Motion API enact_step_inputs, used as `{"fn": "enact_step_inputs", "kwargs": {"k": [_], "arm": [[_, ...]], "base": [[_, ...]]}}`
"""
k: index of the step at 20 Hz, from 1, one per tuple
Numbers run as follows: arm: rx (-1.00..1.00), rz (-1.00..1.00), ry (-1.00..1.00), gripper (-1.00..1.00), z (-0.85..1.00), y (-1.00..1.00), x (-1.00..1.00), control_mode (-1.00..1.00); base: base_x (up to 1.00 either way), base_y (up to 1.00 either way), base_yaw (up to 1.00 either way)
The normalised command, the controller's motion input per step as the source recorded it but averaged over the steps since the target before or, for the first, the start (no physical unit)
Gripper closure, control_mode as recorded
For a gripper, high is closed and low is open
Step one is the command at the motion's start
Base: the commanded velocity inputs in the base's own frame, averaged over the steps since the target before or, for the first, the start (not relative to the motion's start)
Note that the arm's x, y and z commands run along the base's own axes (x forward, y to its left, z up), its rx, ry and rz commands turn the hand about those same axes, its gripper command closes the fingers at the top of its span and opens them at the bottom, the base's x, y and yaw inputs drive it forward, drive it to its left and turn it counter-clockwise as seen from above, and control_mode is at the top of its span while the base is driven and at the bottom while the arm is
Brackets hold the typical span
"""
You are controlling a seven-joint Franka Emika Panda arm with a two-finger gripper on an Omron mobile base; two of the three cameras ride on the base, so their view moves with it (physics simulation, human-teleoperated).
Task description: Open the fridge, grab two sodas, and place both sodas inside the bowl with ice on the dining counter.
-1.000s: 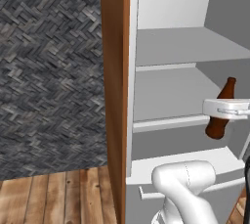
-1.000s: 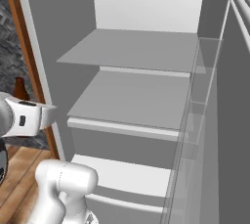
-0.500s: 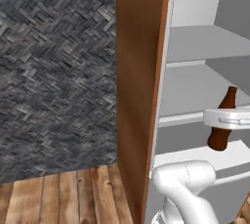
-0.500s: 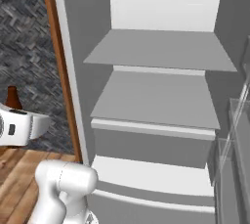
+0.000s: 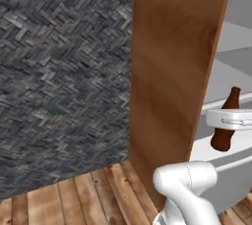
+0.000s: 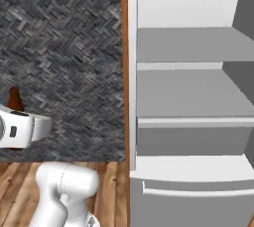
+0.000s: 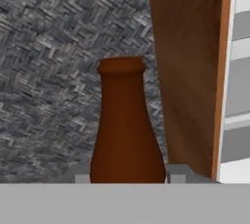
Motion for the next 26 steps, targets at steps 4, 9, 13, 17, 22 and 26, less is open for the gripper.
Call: {"fn": "enact_step_inputs", "kwargs": {"k": [4,9,13,17,22,26], "arm": [[0.0,0.0,0.0,1.0,0.0,0.0,0.0,1.0],[0.0,0.0,0.0,1.0,0.0,0.0,0.0,1.0],[0.0,0.0,0.0,1.0,0.0,0.0,0.0,1.0],[0.0,0.0,0.0,1.0,0.0,0.0,0.0,1.0],[0.0,0.0,0.0,1.0,0.0,0.0,0.0,1.0],[0.0,0.0,0.0,1.0,0.0,0.0,0.0,1.0]], "base": [[-0.45,0.79,-0.41],[-0.62,0.64,-0.39],[-0.81,0.56,-0.32],[-0.95,0.37,-0.28],[-1.0,0.05,-0.24],[-1.0,-0.11,-0.24]]}}
